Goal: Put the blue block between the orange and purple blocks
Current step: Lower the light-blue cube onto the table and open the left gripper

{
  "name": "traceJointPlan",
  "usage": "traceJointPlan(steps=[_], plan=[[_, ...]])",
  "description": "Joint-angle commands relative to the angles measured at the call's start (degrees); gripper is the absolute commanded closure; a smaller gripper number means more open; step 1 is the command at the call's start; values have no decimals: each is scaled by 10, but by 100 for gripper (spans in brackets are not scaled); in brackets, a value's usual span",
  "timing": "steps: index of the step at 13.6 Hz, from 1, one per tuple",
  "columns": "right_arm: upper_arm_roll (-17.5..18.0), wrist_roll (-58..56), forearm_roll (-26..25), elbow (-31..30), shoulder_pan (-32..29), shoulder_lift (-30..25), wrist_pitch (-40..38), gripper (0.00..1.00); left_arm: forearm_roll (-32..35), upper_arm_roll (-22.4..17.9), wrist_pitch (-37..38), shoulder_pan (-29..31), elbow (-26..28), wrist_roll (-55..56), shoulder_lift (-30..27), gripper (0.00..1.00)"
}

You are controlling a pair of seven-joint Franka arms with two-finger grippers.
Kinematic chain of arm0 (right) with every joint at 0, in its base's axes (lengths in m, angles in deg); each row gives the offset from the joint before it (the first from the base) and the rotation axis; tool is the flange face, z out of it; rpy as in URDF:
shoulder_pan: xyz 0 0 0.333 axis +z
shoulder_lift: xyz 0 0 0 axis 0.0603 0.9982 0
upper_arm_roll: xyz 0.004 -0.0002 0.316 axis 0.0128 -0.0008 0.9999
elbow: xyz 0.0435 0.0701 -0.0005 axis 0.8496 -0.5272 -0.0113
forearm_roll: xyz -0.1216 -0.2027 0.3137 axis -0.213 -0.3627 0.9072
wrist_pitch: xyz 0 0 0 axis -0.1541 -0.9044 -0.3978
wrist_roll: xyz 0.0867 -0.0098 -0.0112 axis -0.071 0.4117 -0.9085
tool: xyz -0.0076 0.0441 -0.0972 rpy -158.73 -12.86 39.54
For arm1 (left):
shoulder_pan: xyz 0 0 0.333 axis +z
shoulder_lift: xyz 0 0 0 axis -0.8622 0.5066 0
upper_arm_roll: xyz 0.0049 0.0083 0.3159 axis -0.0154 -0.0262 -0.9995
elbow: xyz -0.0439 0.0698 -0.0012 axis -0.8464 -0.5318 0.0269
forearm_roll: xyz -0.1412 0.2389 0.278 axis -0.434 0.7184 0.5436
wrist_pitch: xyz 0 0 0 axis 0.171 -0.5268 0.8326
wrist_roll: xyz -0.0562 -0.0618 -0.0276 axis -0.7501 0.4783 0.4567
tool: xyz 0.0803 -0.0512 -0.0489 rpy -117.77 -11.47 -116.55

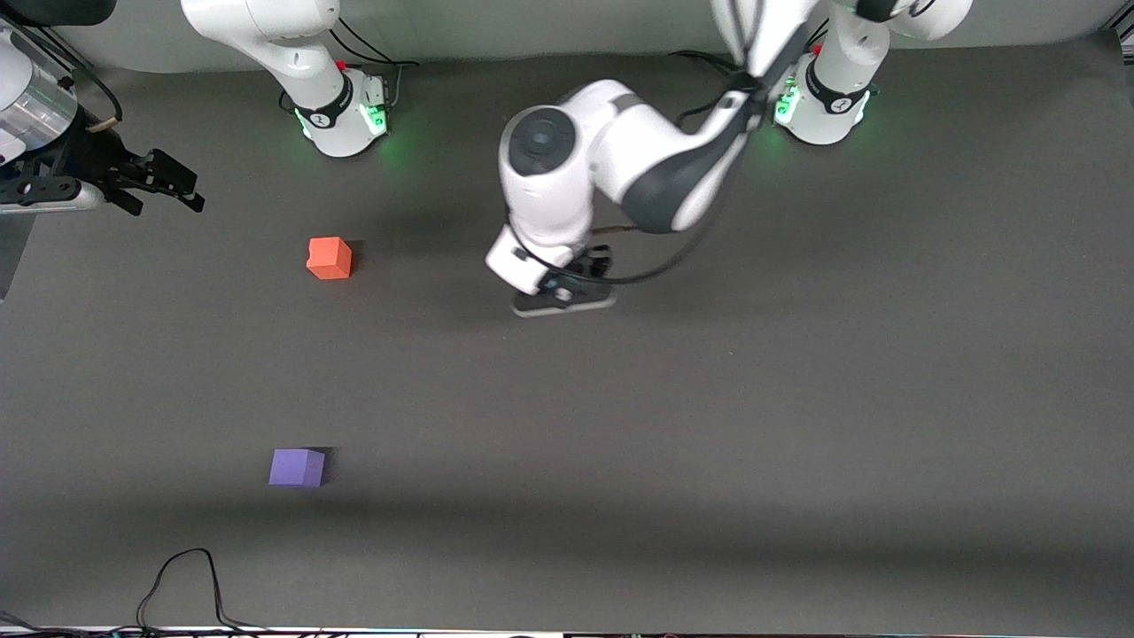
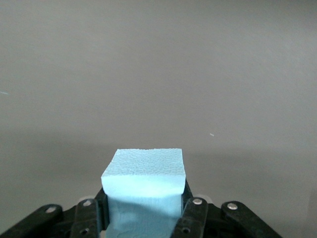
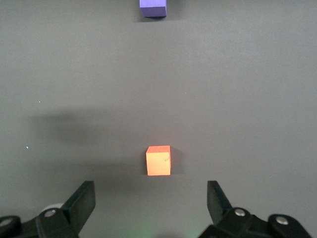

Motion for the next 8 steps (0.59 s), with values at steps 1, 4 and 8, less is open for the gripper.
traceJointPlan(steps=[1, 4, 8], plan=[[-3, -12, -5, -10, 3, -4, 9, 0, 36, -13, -44, -39, -38, 37, 64, 47], [-6, -12, -5, -12, 0, 5, 12, 0, 45, -12, -89, -58, -36, 40, 107, 47], [-6, -12, -5, -19, 1, 8, 35, 0, 60, -12, -143, -62, -33, 41, 156, 47]])
